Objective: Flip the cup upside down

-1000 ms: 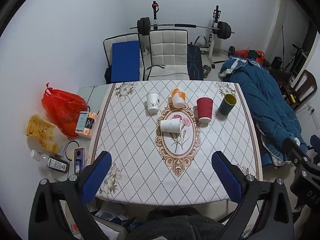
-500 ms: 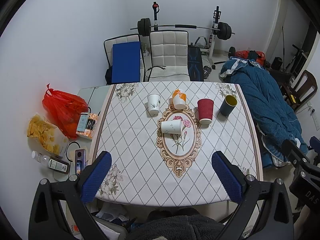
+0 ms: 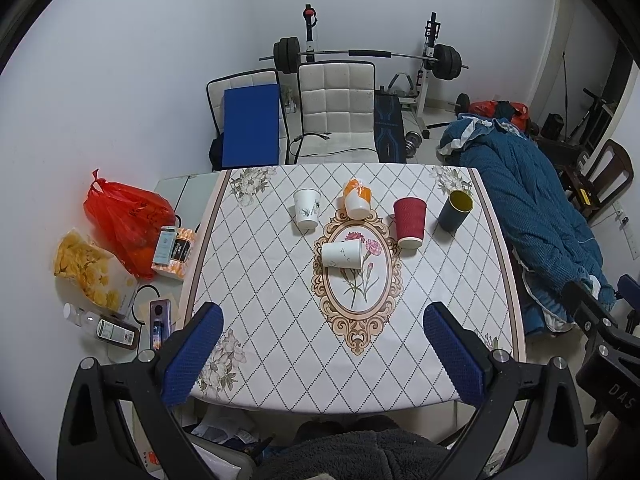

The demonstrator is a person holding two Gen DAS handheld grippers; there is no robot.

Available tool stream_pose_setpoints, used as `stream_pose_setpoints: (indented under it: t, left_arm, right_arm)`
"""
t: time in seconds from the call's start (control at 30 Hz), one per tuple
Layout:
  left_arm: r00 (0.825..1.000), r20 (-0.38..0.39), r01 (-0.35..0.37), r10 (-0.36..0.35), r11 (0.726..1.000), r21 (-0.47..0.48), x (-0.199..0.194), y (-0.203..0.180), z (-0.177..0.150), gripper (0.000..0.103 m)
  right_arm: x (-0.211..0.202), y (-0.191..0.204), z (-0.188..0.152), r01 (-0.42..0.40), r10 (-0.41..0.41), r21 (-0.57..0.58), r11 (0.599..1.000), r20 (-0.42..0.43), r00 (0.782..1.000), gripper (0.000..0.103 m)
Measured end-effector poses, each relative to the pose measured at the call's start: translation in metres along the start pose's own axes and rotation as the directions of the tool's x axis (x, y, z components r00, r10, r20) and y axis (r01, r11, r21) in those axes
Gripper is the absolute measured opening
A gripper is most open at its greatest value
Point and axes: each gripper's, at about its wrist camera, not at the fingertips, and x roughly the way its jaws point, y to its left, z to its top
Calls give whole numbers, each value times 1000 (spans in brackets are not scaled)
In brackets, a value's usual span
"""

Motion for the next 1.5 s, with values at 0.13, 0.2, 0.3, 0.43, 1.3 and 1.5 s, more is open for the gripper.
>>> stream_pose_setpoints:
  t: [0.13, 0.2, 0.3, 0.43, 1.3, 1.5]
  left_arm:
    - [1000, 1, 0, 0, 1000, -1, 0, 0, 0, 103]
    - [1000, 1, 0, 0, 1000, -1, 0, -1, 0, 103]
    - [1000, 0, -1, 1, 1000, -1, 0, -1, 0, 103]
    - [1000, -2, 1, -1, 1000, 0, -1, -2, 0, 103]
    - [1000, 3, 5, -5, 1000, -2, -3, -5, -3, 103]
    - [1000, 3, 6, -6, 1000, -3, -3, -5, -3, 103]
  right_arm:
    - [0, 1, 0, -1, 1, 0, 1000, 2, 1000, 103]
    - [0, 0, 0, -5, 5, 3, 1000, 0, 1000, 103]
    - [0, 0, -1, -5, 5, 4, 1000, 0, 1000, 103]
    - [1, 0, -2, -4, 4, 4, 1000, -1, 1000, 103]
    - [-9, 0, 2, -4, 4, 9, 1000, 5, 1000, 103]
    - [-12, 2, 5, -12, 12, 14, 1000, 4, 1000, 103]
